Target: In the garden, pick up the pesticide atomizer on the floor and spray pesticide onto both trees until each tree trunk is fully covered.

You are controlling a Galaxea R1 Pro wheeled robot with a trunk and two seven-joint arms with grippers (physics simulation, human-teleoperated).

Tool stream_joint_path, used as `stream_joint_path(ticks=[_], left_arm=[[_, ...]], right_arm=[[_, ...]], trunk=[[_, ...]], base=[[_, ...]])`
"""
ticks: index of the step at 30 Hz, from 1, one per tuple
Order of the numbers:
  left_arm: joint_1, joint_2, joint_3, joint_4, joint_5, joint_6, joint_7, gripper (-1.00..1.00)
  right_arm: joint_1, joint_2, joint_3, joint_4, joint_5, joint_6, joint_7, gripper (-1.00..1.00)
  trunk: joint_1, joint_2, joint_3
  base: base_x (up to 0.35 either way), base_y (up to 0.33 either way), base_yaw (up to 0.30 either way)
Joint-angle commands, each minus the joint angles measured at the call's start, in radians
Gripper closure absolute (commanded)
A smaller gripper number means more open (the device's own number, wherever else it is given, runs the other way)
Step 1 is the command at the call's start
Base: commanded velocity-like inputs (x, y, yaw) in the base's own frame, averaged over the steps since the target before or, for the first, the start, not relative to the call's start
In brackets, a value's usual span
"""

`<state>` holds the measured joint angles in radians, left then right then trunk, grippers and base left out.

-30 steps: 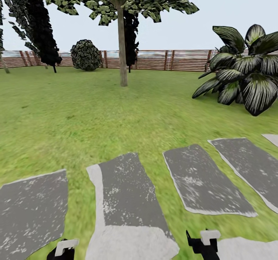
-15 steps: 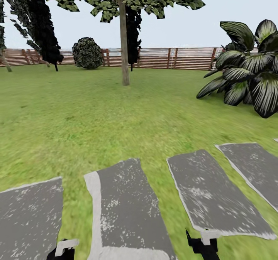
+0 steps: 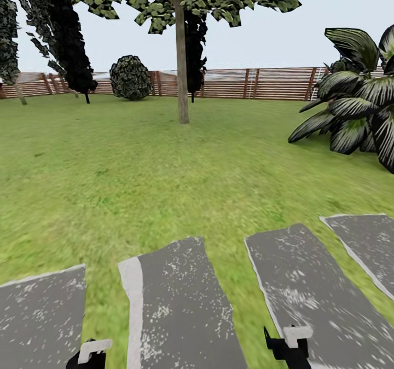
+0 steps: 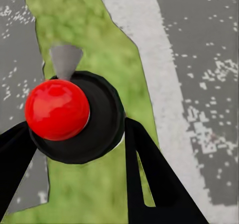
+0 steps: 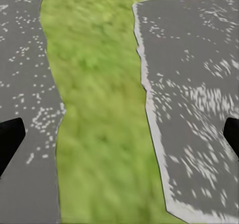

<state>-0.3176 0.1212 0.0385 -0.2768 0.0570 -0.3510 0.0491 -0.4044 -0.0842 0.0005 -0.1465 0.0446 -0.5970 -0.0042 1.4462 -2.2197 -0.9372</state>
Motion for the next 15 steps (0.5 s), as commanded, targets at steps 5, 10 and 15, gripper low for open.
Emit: stream_joint_path(ticks=[5, 10, 15], left_arm=[[0.0, 0.0, 0.0, 0.001, 0.006, -0.003, -0.001, 1.0], [0.0, 0.0, 0.0, 0.001, 0.006, -0.003, -0.001, 1.0], [0.0, 0.0, 0.0, 0.001, 0.006, -0.003, 0.0, 1.0]], right_arm=[[-0.001, 0.0, -0.001, 0.001, 0.004, -0.003, 0.0, -1.0], [-0.001, 0.0, -0.001, 0.001, 0.005, -0.003, 0.0, -1.0], [-0.001, 0.0, -0.001, 0.001, 0.005, -0.003, 0.0, -1.0]], trunk=[[0.0, 0.0, -0.001], [0.0, 0.0, -0.001], [0.0, 0.0, -0.001]], base=[[0.337, 0.0, 0.0], [0.337, 0.0, 0.0], [0.337, 0.0, 0.0]])
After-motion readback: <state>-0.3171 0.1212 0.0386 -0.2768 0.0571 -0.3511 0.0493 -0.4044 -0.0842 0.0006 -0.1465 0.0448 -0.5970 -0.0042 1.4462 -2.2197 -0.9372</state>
